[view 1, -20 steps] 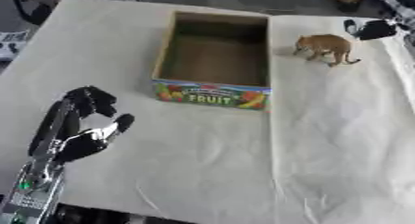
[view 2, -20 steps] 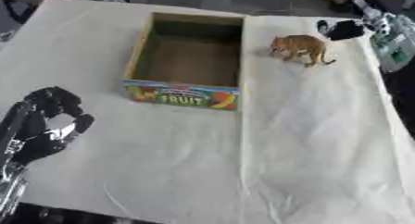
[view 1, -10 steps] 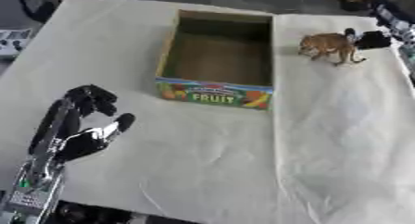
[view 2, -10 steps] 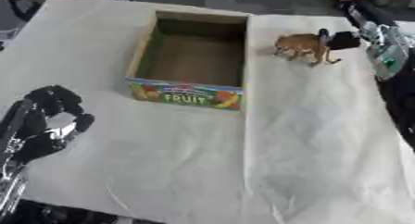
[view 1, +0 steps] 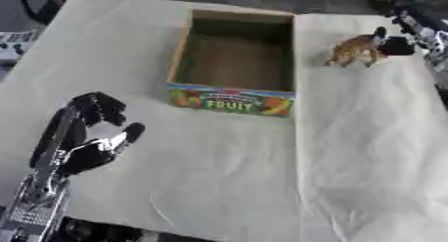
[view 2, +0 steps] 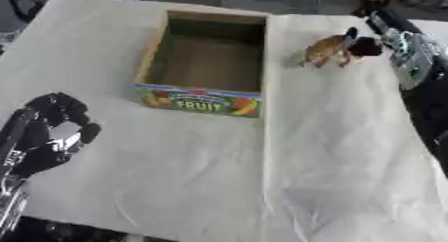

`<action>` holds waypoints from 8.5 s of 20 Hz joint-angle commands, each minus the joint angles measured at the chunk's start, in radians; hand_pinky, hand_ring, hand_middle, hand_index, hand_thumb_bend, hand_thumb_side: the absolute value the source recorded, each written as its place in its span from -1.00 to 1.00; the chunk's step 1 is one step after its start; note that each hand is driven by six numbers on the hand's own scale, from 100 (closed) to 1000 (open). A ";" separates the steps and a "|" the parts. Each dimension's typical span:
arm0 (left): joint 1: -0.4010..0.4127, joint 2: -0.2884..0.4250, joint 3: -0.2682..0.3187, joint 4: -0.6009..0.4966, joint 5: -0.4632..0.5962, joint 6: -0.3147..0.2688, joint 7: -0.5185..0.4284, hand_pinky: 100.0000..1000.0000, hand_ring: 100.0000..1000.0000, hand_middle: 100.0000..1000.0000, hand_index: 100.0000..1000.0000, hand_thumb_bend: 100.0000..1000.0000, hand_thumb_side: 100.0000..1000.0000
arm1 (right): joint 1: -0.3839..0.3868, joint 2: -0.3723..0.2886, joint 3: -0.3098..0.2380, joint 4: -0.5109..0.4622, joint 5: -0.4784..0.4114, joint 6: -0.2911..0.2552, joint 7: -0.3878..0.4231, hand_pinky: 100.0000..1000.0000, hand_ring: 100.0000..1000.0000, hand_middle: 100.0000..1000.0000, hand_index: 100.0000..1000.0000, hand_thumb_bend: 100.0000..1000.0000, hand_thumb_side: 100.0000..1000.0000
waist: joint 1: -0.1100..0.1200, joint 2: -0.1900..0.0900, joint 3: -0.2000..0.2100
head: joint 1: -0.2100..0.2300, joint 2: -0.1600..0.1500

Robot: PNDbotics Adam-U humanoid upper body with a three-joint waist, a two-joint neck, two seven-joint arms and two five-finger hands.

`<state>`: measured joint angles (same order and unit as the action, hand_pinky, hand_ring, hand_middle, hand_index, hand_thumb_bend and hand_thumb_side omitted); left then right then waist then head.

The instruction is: Pick up objects on the table and place them in the box.

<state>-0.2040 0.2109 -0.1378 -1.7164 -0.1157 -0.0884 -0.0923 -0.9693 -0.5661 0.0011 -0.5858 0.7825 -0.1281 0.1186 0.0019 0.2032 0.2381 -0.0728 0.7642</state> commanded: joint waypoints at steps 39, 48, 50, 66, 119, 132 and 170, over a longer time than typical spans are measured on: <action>-0.002 0.012 0.008 -0.014 -0.007 -0.005 0.002 0.00 -0.05 -0.05 0.11 0.24 -0.42 | -0.020 -0.052 0.079 -0.229 0.210 -0.106 0.240 0.63 0.85 0.81 0.89 -0.25 -0.94 | -0.021 -0.031 -0.031 | 0.031 0.006; -0.004 0.010 0.007 -0.016 -0.005 -0.005 0.000 0.00 -0.05 -0.05 0.11 0.24 -0.42 | -0.016 -0.031 0.067 -0.184 0.204 -0.093 0.214 0.61 0.81 0.75 0.84 -0.42 -0.98 | -0.017 -0.027 -0.020 | 0.030 0.006; -0.005 0.009 0.007 -0.016 -0.005 -0.005 0.000 0.00 -0.05 -0.05 0.11 0.24 -0.42 | -0.015 -0.026 0.065 -0.178 0.200 -0.093 0.207 0.60 0.80 0.74 0.83 -0.44 -0.98 | -0.016 -0.027 -0.018 | 0.030 0.006; -0.005 0.007 0.006 -0.017 -0.003 -0.005 -0.003 0.01 -0.05 -0.05 0.11 0.24 -0.42 | 0.003 0.011 0.069 -0.142 0.198 -0.102 0.184 0.57 0.76 0.68 0.79 -0.53 -0.98 | -0.006 -0.025 -0.019 | 0.029 0.006; -0.004 0.005 0.007 -0.017 -0.004 -0.006 -0.005 0.01 -0.06 -0.05 0.11 0.25 -0.42 | 0.038 0.045 0.072 -0.113 0.262 -0.092 0.119 0.34 0.20 -0.40 -0.07 -0.92 -1.00 | -0.004 -0.025 -0.023 | 0.040 0.006; -0.001 0.005 0.009 -0.016 -0.005 -0.006 -0.003 0.01 -0.06 -0.05 0.11 0.25 -0.42 | 0.038 0.018 0.081 -0.217 0.217 -0.094 0.058 0.28 0.05 -0.57 -0.24 -1.00 -1.00 | -0.012 -0.034 -0.036 | 0.054 0.006; -0.001 -0.011 -0.006 -0.012 0.003 -0.010 -0.021 0.01 -0.06 -0.05 0.10 0.25 -0.42 | -0.132 0.264 0.246 -0.399 0.309 -0.232 0.160 0.31 0.08 -0.50 -0.21 -1.00 -1.00 | -0.011 -0.052 0.011 | 0.012 0.006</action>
<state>-0.1943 0.1993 -0.1431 -1.7154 -0.1150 -0.0955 -0.1083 -1.0748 -0.3000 0.2483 -0.9807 1.0870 -0.3537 0.2775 -0.0147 0.1682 0.2482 -0.0552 0.7642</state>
